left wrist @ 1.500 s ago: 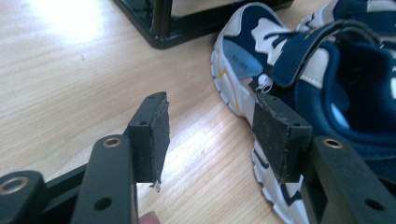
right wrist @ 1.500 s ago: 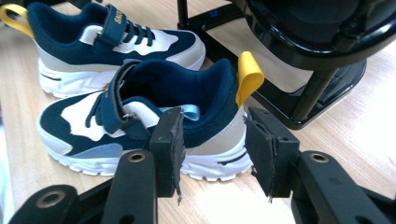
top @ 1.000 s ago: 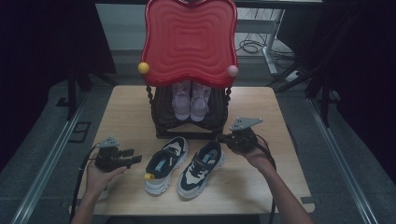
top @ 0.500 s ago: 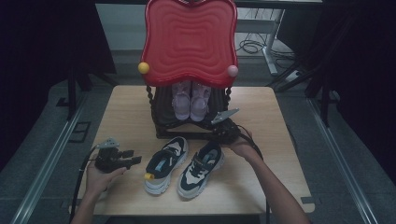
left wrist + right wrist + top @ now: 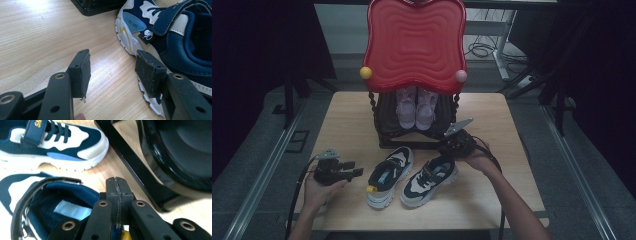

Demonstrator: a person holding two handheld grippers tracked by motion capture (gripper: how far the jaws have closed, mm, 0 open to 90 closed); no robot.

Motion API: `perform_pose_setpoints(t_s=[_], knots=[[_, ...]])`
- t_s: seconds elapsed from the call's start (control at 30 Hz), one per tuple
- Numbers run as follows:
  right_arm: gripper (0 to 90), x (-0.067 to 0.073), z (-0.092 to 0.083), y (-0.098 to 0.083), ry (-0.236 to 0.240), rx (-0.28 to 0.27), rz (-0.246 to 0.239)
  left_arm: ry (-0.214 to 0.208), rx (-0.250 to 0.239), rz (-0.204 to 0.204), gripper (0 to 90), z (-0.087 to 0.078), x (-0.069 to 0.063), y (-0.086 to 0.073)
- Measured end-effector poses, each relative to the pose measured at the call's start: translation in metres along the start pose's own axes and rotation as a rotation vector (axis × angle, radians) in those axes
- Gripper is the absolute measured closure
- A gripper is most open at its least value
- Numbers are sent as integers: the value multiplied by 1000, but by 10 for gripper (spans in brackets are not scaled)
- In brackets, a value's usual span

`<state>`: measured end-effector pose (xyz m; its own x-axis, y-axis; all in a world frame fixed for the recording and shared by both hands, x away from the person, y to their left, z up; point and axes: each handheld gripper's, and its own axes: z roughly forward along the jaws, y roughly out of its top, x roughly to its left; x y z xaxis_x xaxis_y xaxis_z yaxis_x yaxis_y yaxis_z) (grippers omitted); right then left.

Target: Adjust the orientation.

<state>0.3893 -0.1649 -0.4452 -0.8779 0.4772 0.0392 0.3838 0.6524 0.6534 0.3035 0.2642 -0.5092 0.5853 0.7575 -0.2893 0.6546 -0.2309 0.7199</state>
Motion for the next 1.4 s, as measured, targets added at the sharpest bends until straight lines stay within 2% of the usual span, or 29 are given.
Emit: perform_pose_setpoints(t_s=[0.07, 0.37, 0.7, 0.9, 1.1, 1.4], knots=[[891, 0, -5, -3, -6, 16, 7, -1, -2, -5, 461, 0, 0, 0], [891, -2, -23, -26, 1, 15, 40, 0, -2, -5, 461, 0, 0, 0], [891, 6, -42, -45, 4, 20, 54, -3, -4, -2, 462, -1, -1, 0], [890, 11, -57, -66, 24, -12, 90, -5, -4, -3, 462, 0, -1, 0], [890, 22, -62, -81, 51, -39, 99, -12, -7, -13, 463, 1, -2, 0], [889, 35, -63, -87, 67, -59, 98, -12, -5, -7, 462, 1, -2, 0]])
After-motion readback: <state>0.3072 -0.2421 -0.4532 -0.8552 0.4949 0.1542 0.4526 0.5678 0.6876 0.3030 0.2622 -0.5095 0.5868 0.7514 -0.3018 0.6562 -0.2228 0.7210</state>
